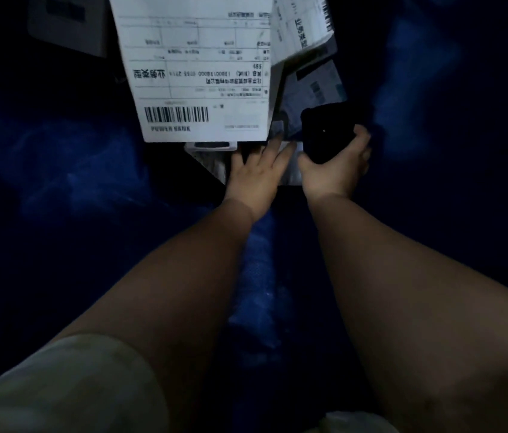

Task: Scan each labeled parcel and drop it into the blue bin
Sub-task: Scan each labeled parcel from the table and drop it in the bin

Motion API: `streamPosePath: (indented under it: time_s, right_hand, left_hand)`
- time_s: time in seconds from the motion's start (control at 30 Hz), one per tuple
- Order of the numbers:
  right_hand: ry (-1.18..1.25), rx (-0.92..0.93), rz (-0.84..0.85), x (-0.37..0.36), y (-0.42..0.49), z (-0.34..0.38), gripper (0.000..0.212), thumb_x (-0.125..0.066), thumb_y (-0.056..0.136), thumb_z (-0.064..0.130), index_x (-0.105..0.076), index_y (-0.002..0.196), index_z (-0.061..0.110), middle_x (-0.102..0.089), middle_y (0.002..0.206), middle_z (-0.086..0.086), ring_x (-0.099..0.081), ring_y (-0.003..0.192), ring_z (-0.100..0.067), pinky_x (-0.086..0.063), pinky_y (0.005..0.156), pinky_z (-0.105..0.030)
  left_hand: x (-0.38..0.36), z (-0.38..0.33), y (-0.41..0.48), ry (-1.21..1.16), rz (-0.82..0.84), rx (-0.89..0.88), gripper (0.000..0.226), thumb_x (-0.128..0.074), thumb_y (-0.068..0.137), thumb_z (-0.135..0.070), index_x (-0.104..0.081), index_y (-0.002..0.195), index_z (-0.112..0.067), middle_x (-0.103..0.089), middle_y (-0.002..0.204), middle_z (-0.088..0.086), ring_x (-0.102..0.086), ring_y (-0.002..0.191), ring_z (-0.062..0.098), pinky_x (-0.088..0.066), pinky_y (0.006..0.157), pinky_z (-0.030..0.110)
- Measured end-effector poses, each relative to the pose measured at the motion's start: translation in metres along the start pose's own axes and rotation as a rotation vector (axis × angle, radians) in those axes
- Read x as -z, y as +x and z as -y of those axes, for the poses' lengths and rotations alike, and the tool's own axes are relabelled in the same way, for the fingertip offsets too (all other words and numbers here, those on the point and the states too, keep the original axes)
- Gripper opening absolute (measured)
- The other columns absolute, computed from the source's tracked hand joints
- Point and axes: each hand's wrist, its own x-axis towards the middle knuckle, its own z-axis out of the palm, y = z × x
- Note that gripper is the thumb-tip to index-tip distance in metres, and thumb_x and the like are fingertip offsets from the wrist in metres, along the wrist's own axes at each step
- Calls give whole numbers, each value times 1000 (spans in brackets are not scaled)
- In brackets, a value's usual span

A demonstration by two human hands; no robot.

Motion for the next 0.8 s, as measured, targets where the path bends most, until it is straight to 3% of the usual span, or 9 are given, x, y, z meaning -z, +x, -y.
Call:
streamPosePath:
  time_s: [0.07,0.13,0.2,0.27,0.37,0.5,0.67,0.8]
  right_hand:
    - [-14,15,14,8,-13,3,92,-80,76,18,-26,151,18,-33,150,-11,-27,138,-30,-37,107,-41]
    - [2,10,3,22,-32,11,91,-79,75,15,-28,150,17,-34,148,-11,-28,137,-30,-37,106,-41]
    - [12,-1,-19,38,-55,24,90,-79,73,14,-31,148,17,-36,147,-11,-30,135,-31,-38,106,-43]
    - [10,5,-39,59,-79,42,89,-80,71,16,-34,147,18,-38,146,-11,-33,133,-32,-38,107,-43]
    - [37,41,-42,95,-123,72,87,-81,70,19,-36,144,21,-40,145,-8,-34,131,-30,-37,108,-46]
    - [155,112,-26,147,-188,118,85,-84,69,21,-40,142,22,-45,141,-6,-36,129,-26,-38,107,-40]
    - [93,306,77,233,-254,177,84,-84,70,22,-40,141,26,-46,139,-1,-37,129,-22,-33,97,-28]
    - [-56,502,76,304,-303,224,85,-83,66,23,-43,140,29,-49,135,-2,-40,127,-26,-39,104,-41]
  left_hand:
    - [12,2,-12,-13,-1,-13,81,-64,88,-18,-21,157,-21,-19,164,8,-40,131,32,-23,110,55]
    - [32,3,-30,3,-53,-31,81,-71,83,-19,-32,154,-18,-30,159,10,-40,133,32,-27,110,56]
    - [56,4,-53,-1,8,-20,76,-67,86,-19,-31,153,-19,-29,159,8,-30,141,31,-25,111,56]
    - [85,4,-79,-24,17,4,74,-66,86,-18,-33,152,-19,-31,157,8,-32,139,32,-21,112,58]
    - [130,1,-124,-31,-102,24,73,-74,76,-13,-47,144,-16,-50,143,11,-45,128,34,-25,110,59]
    - [204,-3,-182,-109,-200,144,71,-68,85,-23,-38,149,-21,-43,147,3,-34,137,26,-15,117,52]
    - [302,-9,-247,-236,-486,251,69,-70,85,-35,-40,146,-24,-45,145,-1,-34,135,23,-21,115,48]
    - [381,-9,-290,-264,-640,261,71,-73,81,-39,-41,144,-28,-47,142,-2,-36,133,25,-26,112,50]
